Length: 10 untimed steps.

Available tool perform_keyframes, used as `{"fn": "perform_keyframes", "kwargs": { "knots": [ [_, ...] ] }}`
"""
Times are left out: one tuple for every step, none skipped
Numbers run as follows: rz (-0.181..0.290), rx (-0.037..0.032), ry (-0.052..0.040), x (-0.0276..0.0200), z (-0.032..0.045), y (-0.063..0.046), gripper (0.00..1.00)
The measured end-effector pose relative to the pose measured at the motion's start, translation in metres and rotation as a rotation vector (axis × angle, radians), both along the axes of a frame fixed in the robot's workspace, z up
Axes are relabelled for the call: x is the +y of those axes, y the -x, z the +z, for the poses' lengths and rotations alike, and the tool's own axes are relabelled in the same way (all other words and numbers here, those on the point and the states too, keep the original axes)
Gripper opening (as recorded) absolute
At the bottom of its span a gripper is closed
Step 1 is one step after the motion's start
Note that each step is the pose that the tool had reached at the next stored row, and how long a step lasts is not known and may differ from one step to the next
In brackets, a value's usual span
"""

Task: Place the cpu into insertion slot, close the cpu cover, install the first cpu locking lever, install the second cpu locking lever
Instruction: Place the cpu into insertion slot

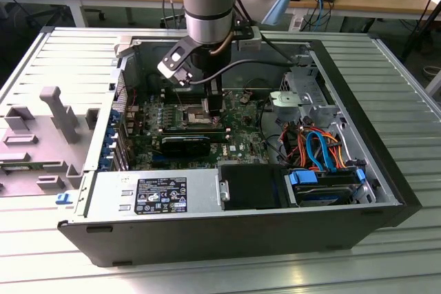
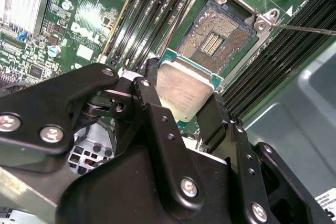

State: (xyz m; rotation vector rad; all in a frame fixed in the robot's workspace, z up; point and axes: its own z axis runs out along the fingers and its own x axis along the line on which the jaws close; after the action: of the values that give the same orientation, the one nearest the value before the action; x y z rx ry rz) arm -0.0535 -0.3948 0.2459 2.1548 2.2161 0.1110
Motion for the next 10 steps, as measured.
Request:
{"fn": "perform_keyframes", "kwargs": {
  "knots": [
    [0.0, 0.0, 0.0001, 0.0, -0.0001, 0.0008, 0.54],
    [0.0, 0.0, 0.0001, 0.0, -0.0002, 0.0013, 0.54],
    [0.0, 0.0, 0.0, 0.0, -0.0004, 0.0021, 0.54],
    [0.0, 0.0, 0.0001, 0.0, -0.0005, 0.0026, 0.54],
    [0.0, 0.0001, 0.0002, 0.0, -0.0006, 0.003, 0.54],
    [0.0, 0.0001, 0.0002, 0.0, -0.0008, 0.0033, 0.54],
    [0.0, 0.0001, 0.0002, 0.0001, -0.0009, 0.0036, 0.54],
    [0.0, 0.0, 0.0, 0.0002, -0.0012, 0.004, 0.54],
    [0.0, 0.0, 0.0001, 0.0002, -0.0013, 0.0044, 0.54],
    [0.0, 0.0, 0.0001, 0.0003, -0.0015, 0.0049, 0.54]
  ]
}}
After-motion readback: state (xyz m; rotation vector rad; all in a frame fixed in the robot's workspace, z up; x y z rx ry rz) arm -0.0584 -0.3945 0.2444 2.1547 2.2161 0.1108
